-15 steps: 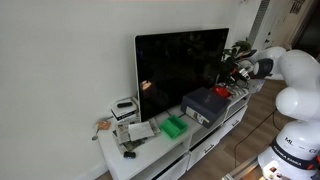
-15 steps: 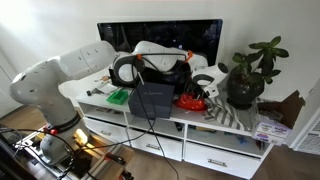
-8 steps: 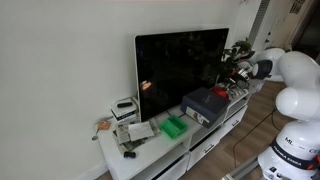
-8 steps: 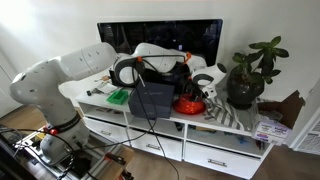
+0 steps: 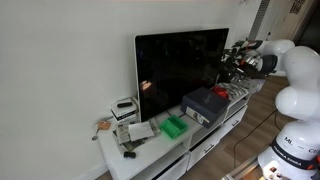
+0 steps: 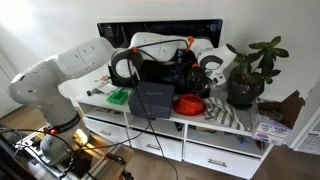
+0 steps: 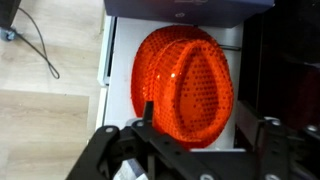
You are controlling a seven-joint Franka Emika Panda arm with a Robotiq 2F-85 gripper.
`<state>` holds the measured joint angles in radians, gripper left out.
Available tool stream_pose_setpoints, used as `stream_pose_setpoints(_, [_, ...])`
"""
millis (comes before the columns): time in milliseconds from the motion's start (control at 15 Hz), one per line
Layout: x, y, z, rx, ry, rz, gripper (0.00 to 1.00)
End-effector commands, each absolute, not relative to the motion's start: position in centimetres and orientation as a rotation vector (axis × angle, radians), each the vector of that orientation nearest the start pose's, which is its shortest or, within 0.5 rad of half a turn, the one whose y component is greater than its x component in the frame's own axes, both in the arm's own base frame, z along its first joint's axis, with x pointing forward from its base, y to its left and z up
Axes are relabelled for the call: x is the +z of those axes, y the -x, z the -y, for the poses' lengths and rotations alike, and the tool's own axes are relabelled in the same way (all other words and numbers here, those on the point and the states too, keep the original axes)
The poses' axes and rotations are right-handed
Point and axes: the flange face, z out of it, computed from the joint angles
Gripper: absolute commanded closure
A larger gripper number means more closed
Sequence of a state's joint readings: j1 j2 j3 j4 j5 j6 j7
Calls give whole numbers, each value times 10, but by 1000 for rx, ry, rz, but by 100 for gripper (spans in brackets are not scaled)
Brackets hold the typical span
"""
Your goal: Move the orange hat from the box to the table
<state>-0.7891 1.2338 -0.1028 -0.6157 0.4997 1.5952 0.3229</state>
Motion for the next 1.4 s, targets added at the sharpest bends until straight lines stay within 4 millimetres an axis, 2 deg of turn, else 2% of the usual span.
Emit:
stream_pose_setpoints(0, [261, -542, 564, 153, 2406, -1487, 0])
stream_pose_setpoints(333, [322, -529, 585, -9, 2687, -1291, 0])
stream_pose_setpoints(600, [353, -516, 597, -94, 2893, -1053, 0])
stream_pose_setpoints(867, [366, -494, 599, -96, 3044, -747, 0])
stream_pose_setpoints(933, [358, -510, 606, -137, 2990, -879, 0])
stream_pose_setpoints(1133, [362, -499, 606, -120, 3018, -783, 0])
stream_pose_setpoints(1333, [362, -499, 603, -114, 3017, -769, 0])
